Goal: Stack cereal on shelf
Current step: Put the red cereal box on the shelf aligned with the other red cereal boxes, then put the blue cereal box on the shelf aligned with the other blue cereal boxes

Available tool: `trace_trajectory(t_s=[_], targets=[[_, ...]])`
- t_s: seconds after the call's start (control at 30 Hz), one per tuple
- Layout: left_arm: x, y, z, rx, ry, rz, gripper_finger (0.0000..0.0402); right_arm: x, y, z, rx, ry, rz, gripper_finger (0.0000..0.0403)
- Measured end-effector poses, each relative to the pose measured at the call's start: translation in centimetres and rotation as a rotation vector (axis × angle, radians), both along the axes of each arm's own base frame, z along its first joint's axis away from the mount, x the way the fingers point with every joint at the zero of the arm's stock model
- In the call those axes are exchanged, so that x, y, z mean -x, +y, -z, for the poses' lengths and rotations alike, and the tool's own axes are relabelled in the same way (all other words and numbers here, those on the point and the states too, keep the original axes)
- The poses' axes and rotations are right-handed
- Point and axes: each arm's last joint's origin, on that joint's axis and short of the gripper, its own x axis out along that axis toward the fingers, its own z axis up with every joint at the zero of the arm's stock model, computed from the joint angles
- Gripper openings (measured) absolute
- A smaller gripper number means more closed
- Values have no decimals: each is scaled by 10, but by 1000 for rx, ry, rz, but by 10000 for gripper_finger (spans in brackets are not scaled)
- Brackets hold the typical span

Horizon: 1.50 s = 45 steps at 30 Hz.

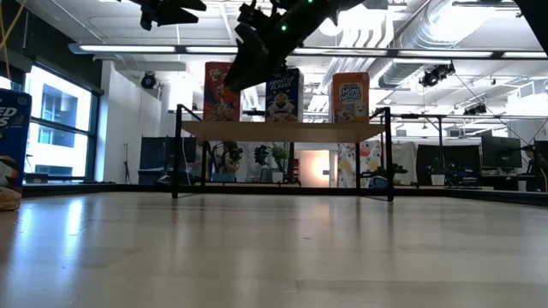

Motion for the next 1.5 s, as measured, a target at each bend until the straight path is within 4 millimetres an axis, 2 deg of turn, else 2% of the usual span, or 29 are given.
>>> trace_trajectory(t_s=[0.4,0.93,1.07,1.23,1.5], targets=[[0,0,0,0,0,0,211,32,15,-38,-33,20,-59,281],[0,0,0,0,0,0,211,70,20,-68,-50,31,-83,281],[0,0,0,0,-1,0,211,100,25,-60,-41,-73,-71,281],[0,0,0,0,-1,0,211,152,34,-53,-16,-242,-46,281],[0,0,0,0,-1,0,211,221,49,-39,-2,-351,-55,281]])
